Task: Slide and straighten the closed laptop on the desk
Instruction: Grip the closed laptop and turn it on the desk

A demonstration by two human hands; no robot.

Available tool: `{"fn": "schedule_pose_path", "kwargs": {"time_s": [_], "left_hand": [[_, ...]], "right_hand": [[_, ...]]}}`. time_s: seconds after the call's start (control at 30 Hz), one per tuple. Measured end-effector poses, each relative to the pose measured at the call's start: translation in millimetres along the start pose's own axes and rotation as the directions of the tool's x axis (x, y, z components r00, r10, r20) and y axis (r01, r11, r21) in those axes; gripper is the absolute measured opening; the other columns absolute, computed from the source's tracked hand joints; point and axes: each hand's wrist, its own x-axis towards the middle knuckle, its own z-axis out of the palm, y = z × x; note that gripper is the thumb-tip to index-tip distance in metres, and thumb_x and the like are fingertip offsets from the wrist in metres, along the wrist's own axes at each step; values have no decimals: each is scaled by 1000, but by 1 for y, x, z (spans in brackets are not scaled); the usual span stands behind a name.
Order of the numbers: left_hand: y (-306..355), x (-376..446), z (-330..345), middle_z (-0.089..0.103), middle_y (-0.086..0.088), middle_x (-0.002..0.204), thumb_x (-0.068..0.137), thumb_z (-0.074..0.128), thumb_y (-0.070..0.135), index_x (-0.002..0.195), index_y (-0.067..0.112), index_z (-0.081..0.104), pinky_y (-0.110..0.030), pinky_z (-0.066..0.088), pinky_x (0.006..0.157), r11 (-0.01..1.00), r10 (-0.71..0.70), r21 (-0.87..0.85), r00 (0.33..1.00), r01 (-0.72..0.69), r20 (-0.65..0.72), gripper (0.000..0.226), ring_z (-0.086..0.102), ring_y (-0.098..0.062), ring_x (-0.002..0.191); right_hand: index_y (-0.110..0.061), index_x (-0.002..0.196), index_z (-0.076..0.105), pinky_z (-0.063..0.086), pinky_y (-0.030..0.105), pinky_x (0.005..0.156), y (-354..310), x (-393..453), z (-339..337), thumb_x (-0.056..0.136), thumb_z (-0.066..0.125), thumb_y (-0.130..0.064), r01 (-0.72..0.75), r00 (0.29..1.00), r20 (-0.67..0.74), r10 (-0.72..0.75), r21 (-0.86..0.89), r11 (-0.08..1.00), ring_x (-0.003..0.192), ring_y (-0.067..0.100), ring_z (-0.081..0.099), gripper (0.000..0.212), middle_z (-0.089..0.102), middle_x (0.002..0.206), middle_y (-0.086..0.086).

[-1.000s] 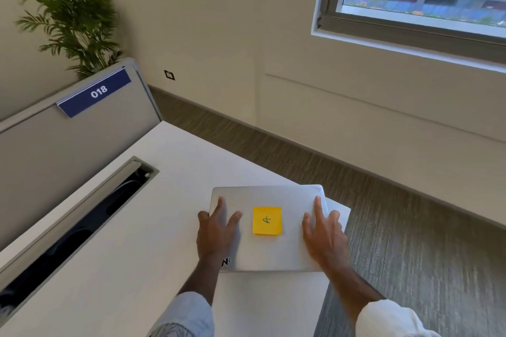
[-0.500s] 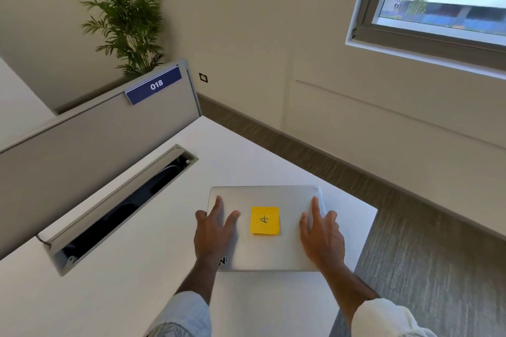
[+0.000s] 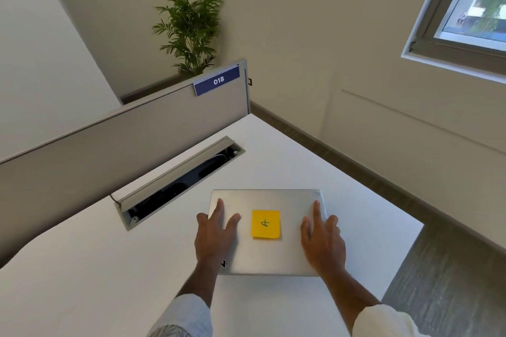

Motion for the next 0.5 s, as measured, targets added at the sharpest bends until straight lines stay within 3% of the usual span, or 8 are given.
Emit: {"fn": "schedule_pose_path", "kwargs": {"time_s": [0.5], "left_hand": [[-107, -34, -66, 41, -2, 120, 85, 45, 76, 151, 45, 27, -40, 48, 85, 985, -170, -23, 978, 168, -117, 75, 60, -28, 107]], "right_hand": [[-30, 153, 14, 55, 39, 65, -76, -61, 52, 97, 24, -57, 160, 985, 64, -158, -42, 986, 92, 26, 60, 63, 44, 116, 11]]}}
